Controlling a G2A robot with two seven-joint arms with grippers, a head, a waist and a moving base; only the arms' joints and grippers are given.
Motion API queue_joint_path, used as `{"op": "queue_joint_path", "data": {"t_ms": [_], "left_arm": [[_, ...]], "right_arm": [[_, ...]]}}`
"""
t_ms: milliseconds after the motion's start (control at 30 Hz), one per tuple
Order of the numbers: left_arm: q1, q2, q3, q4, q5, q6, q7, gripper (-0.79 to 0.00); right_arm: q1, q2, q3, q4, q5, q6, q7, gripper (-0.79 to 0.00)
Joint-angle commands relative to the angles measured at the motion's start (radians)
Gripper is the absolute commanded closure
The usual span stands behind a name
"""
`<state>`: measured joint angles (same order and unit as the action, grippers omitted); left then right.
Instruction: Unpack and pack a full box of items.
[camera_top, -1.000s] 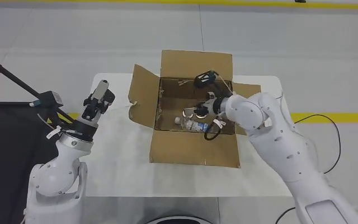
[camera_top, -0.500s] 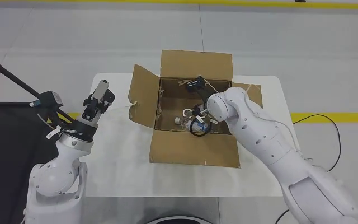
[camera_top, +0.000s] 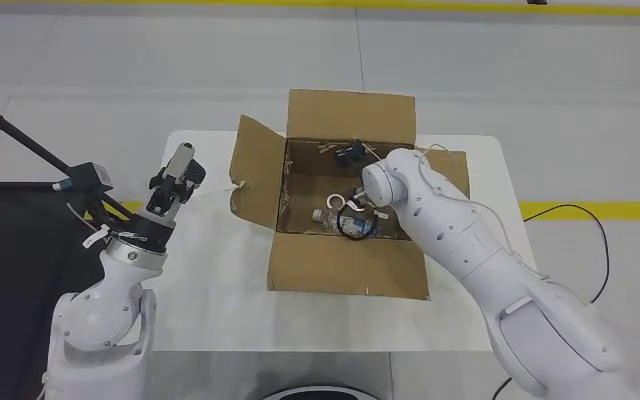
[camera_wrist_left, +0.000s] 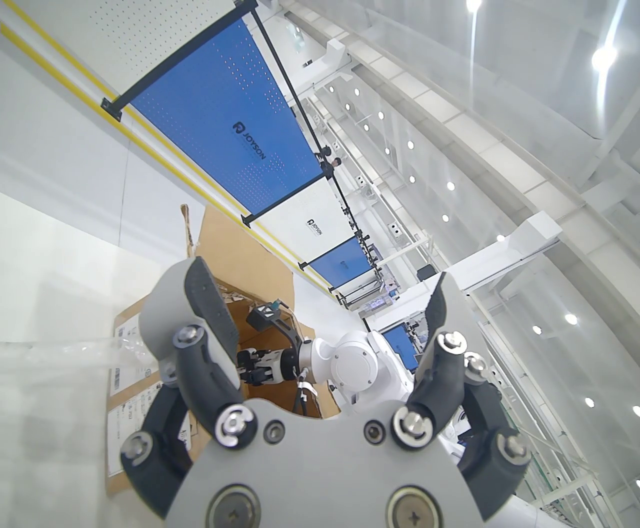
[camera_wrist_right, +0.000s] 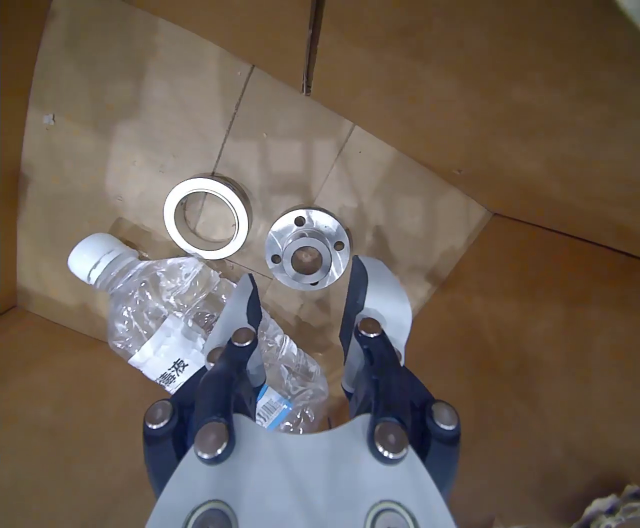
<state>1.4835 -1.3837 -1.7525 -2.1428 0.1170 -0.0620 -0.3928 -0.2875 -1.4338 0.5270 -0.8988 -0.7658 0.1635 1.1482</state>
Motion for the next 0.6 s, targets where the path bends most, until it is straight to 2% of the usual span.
{"op": "queue_joint_path", "data": {"t_ms": [0, 167, 567], "left_arm": [[0.0, 0.0, 0.0, 0.0, 0.0, 0.0, 0.0, -0.785], [0.0, 0.0, 0.0, 0.0, 0.0, 0.0, 0.0, -0.785], [0.0, 0.0, 0.0, 0.0, 0.0, 0.0, 0.0, -0.785]], "right_arm": [[0.007, -0.01, -0.002, 0.025, 0.005, -0.006, -0.007, -0.422], [0.02, -0.033, -0.009, 0.077, 0.0, -0.016, -0.024, -0.379], [0.035, -0.084, -0.023, 0.17, -0.017, -0.027, -0.054, -0.36]]}}
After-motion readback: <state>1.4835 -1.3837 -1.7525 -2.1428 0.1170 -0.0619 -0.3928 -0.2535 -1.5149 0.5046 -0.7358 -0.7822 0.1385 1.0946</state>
